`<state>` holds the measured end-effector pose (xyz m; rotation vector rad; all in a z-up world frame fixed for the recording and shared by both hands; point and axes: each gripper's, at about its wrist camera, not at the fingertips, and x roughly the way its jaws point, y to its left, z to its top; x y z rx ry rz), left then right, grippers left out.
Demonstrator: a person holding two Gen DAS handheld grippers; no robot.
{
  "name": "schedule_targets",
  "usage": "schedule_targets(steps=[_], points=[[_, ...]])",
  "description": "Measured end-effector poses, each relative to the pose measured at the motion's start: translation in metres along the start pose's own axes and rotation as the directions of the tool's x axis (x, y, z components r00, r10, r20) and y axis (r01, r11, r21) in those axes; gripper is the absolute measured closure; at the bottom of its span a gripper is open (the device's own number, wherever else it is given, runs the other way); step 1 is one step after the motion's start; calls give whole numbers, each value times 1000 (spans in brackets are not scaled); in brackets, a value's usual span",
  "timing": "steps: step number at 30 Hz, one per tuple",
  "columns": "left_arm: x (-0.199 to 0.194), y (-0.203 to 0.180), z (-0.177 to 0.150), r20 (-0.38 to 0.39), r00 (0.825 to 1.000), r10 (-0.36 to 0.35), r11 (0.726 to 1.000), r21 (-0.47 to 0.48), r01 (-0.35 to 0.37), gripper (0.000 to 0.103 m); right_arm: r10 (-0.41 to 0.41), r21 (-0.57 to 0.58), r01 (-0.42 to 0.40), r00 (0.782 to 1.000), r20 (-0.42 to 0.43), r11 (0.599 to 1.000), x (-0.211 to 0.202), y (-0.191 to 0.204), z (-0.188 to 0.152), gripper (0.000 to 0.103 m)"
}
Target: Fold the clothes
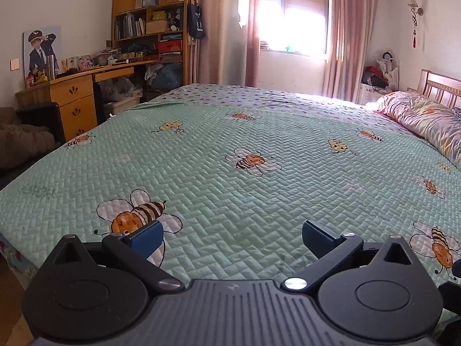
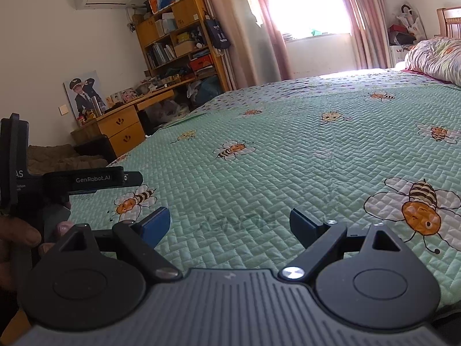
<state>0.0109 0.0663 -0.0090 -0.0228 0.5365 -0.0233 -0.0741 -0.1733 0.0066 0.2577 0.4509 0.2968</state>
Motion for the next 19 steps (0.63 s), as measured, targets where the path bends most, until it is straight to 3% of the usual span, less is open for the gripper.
schedule_targets(steps=[19], points=[[-29, -9, 9, 35, 999, -39, 999, 17, 39, 1, 8, 2, -8, 999, 44, 1000, -26, 7, -4, 13]])
